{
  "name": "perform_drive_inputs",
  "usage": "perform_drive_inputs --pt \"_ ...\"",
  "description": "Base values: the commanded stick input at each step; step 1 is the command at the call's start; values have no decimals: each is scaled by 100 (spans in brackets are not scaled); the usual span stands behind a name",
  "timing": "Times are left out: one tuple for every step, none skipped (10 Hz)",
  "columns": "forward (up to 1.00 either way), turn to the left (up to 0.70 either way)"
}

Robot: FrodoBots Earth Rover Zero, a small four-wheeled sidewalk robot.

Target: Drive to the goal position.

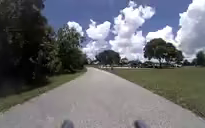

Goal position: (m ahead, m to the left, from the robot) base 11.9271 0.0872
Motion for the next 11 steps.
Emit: perform_drive_inputs --pt "50 0" --pt "50 0" --pt "50 0" --pt "50 0" --pt "50 0" --pt "50 0" --pt "50 0" --pt "50 0" --pt "50 0" --pt "50 0" --pt "50 0"
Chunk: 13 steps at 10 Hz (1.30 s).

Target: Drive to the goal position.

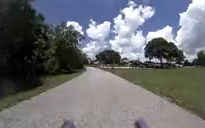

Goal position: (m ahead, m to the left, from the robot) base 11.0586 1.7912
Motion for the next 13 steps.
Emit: perform_drive_inputs --pt "50 0" --pt "50 0" --pt "50 0" --pt "50 0" --pt "50 0" --pt "50 0" --pt "50 0" --pt "50 15" --pt "50 25" --pt "50 25" --pt "50 25" --pt "50 24" --pt "50 1"
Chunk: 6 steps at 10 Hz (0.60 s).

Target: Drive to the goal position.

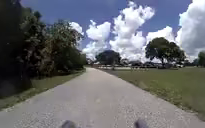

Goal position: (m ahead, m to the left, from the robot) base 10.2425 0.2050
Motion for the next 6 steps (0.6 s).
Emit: perform_drive_inputs --pt "50 0" --pt "50 0" --pt "50 0" --pt "50 0" --pt "50 0" --pt "50 0"
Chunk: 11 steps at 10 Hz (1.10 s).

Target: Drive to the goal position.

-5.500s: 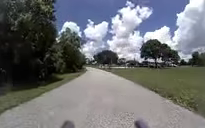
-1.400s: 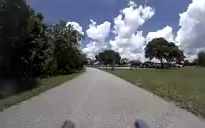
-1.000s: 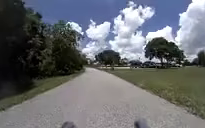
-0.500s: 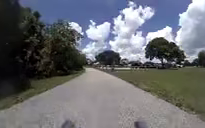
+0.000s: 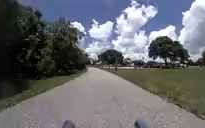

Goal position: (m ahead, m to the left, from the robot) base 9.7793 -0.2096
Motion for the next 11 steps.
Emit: perform_drive_inputs --pt "50 0" --pt "50 0" --pt "50 0" --pt "50 0" --pt "50 0" --pt "50 0" --pt "50 0" --pt "50 0" --pt "50 0" --pt "50 0" --pt "50 0"
